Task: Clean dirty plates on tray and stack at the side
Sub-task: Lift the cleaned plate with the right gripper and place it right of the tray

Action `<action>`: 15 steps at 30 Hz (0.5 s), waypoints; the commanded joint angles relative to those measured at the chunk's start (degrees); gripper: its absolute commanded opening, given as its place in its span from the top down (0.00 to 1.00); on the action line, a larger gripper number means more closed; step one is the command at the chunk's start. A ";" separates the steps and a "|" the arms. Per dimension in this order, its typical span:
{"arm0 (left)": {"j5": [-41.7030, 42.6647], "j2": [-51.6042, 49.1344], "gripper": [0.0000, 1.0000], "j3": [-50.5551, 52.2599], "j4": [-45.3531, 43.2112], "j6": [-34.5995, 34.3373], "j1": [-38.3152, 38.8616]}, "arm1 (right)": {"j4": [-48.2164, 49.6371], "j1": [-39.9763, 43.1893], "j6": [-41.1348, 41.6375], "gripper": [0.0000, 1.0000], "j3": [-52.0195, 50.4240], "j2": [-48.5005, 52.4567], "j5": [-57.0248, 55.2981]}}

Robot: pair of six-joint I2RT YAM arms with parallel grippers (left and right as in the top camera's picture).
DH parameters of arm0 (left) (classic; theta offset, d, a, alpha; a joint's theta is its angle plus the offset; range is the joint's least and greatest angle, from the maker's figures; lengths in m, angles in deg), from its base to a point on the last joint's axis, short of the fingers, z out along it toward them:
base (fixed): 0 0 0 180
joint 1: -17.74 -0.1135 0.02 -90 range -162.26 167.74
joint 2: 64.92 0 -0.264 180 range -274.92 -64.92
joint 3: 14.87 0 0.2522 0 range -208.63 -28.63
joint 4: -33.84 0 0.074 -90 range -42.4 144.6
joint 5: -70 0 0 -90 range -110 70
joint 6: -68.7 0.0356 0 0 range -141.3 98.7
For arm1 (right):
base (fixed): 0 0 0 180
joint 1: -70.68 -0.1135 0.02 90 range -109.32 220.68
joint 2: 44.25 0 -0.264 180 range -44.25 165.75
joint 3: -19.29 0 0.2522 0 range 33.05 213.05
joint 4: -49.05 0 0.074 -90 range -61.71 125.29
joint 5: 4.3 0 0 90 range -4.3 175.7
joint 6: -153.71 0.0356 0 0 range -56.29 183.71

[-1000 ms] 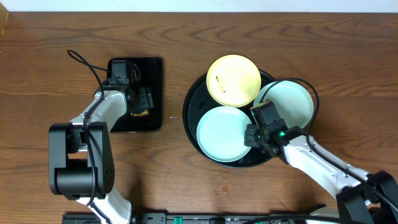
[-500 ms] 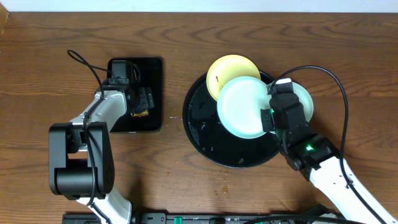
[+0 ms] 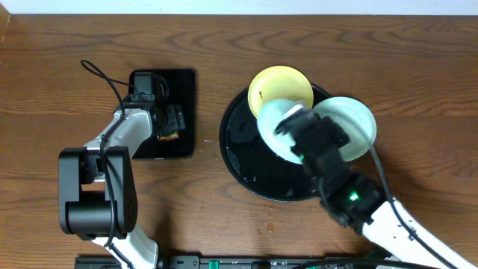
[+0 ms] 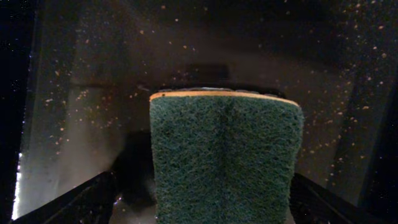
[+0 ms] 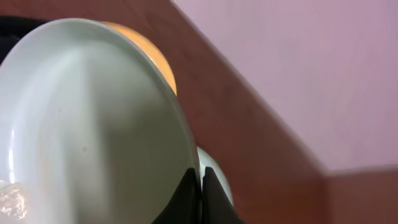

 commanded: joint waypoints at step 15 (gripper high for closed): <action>-0.72 0.15 0.12 0.17 -0.04 -0.11 -0.13 | 2.29 -7.63 -12.55 0.99 1.55 1.49 -9.97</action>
